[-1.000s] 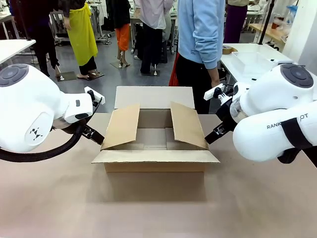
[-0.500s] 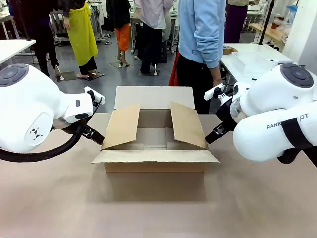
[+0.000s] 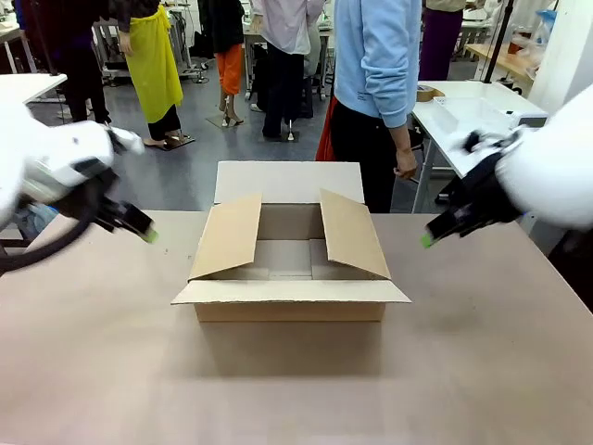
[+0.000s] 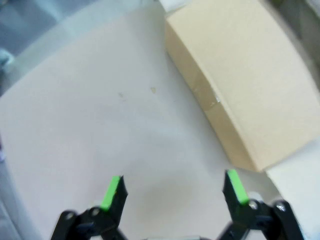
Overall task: Pack the gift set into the box.
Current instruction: Place both hands on the side flaps of the Package Box and spread them outward.
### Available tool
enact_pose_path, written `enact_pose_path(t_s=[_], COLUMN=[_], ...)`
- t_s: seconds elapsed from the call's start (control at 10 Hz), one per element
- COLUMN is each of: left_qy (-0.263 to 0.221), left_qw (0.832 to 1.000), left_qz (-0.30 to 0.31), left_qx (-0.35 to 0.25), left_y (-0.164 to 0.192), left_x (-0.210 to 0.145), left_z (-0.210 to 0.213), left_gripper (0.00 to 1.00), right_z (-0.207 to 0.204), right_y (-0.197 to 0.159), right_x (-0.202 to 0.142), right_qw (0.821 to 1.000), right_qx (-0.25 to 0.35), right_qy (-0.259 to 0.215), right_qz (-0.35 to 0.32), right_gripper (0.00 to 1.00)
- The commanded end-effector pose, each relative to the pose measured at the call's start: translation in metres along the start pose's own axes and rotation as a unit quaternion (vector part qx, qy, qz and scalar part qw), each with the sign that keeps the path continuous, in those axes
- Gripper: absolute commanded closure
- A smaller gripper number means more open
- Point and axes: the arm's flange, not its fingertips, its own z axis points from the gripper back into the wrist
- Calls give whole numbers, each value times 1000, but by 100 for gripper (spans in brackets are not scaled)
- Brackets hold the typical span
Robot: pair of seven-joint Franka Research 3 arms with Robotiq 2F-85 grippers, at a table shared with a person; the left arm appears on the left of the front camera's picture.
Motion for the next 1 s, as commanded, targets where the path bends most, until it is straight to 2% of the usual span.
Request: enact_pose_path(t_s=[0.0, 0.1, 0.2, 0.3, 0.4, 0.5, 0.6, 0.7, 0.8, 0.9], left_qy=[-63, -117, -192, -274, -328, -363, -383, -377, -324, -324], left_qw=[988, 970, 934, 878, 831, 793, 758, 752, 830, 830], left_qz=[118, 144, 161, 245, 279, 320, 368, 418, 324, 324], left_qx=[-73, -155, -254, -308, -352, -370, -379, -343, -320, -320], left_y=[15, 35, 64, 107, 137, 154, 154, 142, 209, 209], left_x=[-86, -103, -131, -171, -211, -242, -258, -260, -227, -227], left_z=[88, 116, 140, 154, 152, 139, 121, 105, 200, 200], left_gripper=[0, 0, 0, 0, 0, 0, 0, 0, 0, 0], right_z=[80, 106, 129, 149, 156, 151, 143, 133, 180, 180], right_y=[-32, -49, -71, -102, -133, -160, -179, -188, -182, -182], right_x=[-30, -37, -52, -81, -112, -143, -172, -193, -145, -145], right_qw=[984, 962, 937, 901, 866, 836, 807, 794, 832, 832], right_qx=[121, 189, 234, 287, 322, 333, 339, 309, 326, 326], right_qy=[-74, -97, -118, -171, -211, -239, -263, -272, -233, -233], right_qz=[-110, -173, -233, -277, -320, -365, -407, -448, -384, -384], right_gripper=[0, 0, 0, 0, 0, 0, 0, 0, 0, 0])
